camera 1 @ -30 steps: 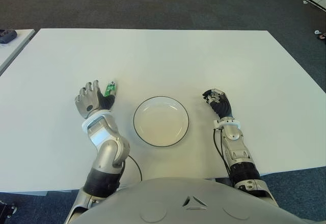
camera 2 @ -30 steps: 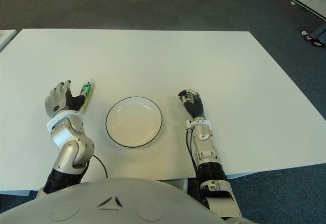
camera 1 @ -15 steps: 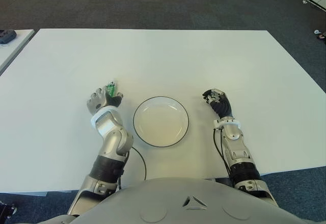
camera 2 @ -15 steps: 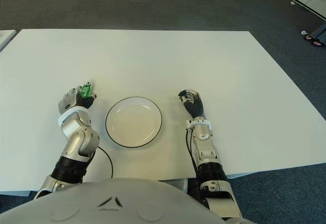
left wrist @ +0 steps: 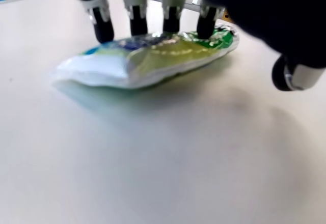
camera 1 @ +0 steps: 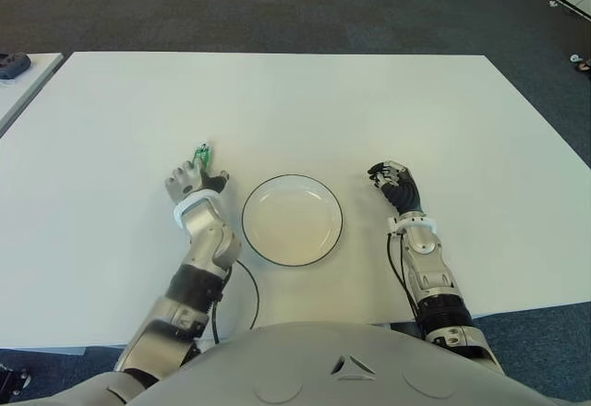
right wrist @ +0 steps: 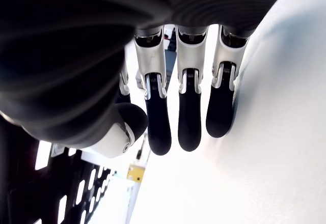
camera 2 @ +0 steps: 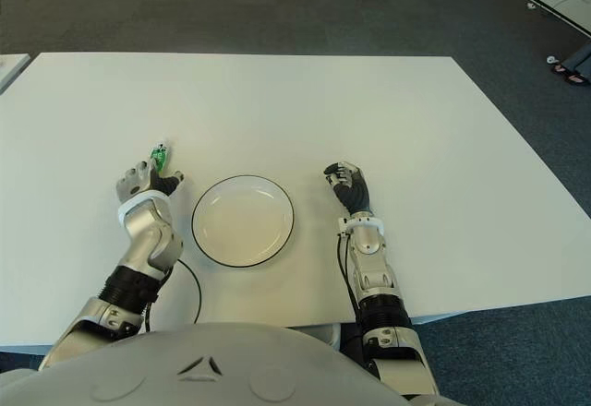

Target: Put the toothpaste on the table into the plate.

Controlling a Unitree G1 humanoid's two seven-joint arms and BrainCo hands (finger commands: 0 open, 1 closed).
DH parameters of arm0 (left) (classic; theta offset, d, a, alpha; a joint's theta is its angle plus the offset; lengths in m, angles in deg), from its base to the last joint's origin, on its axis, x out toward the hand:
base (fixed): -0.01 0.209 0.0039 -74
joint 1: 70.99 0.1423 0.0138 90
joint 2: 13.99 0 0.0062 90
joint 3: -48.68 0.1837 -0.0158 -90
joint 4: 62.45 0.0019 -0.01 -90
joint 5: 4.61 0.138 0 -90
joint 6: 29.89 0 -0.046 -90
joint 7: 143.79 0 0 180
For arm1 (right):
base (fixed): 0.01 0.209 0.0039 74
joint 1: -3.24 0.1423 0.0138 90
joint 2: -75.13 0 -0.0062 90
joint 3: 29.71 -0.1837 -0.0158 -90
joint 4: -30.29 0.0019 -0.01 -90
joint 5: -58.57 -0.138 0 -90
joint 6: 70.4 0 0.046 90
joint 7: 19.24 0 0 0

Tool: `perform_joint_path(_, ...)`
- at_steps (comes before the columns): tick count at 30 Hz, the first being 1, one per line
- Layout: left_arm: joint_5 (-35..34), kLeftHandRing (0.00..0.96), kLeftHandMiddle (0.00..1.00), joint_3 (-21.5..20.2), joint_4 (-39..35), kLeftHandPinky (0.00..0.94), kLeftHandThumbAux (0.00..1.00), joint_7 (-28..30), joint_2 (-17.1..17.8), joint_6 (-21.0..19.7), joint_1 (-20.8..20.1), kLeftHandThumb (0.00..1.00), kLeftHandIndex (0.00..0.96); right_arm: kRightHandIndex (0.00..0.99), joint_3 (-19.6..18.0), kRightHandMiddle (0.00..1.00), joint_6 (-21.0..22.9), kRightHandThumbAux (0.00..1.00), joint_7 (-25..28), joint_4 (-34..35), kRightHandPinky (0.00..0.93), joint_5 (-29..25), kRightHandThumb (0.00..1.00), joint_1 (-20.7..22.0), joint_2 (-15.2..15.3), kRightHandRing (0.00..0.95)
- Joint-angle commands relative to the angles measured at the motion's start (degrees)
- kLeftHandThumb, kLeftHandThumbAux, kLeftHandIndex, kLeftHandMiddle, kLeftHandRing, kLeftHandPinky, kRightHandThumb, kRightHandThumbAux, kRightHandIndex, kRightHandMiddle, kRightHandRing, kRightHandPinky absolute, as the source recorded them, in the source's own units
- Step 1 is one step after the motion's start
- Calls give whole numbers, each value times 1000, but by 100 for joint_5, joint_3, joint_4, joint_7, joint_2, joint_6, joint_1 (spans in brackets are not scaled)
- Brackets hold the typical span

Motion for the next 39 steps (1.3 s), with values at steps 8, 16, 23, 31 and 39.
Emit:
perform_joint_path(8, -622, 0, 42, 142, 1045, 0, 239, -57, 30, -24, -452, 387, 216, 419, -44, 443, 76, 733, 5, 41, 422, -6, 713, -129, 27, 419)
perform_joint_path(16, -994, 0, 69, 8, 1565, 0, 278, -494, 6, 67, -593, 429, 310, 420, -75, 447, -19, 733, 35, 52, 435, -29, 713, -170, 56, 428)
perform_joint_path(23, -1279, 0, 66, -180, 1615, 0, 256, -662, -59, -184, -722, 505, 309, 420, -84, 452, -42, 733, 26, 52, 436, -9, 713, -189, 89, 434)
perform_joint_path(31, -1549, 0, 78, -309, 1758, 1, 239, -987, -46, -195, -756, 559, 335, 420, -86, 450, -41, 733, 55, 26, 429, -29, 713, -169, 96, 432)
perform_joint_path(39, -1782, 0, 98, -425, 1780, 8, 268, -1427, -73, -191, -738, 627, 398, 420, -85, 448, 8, 732, 74, 82, 432, -33, 713, -177, 82, 430)
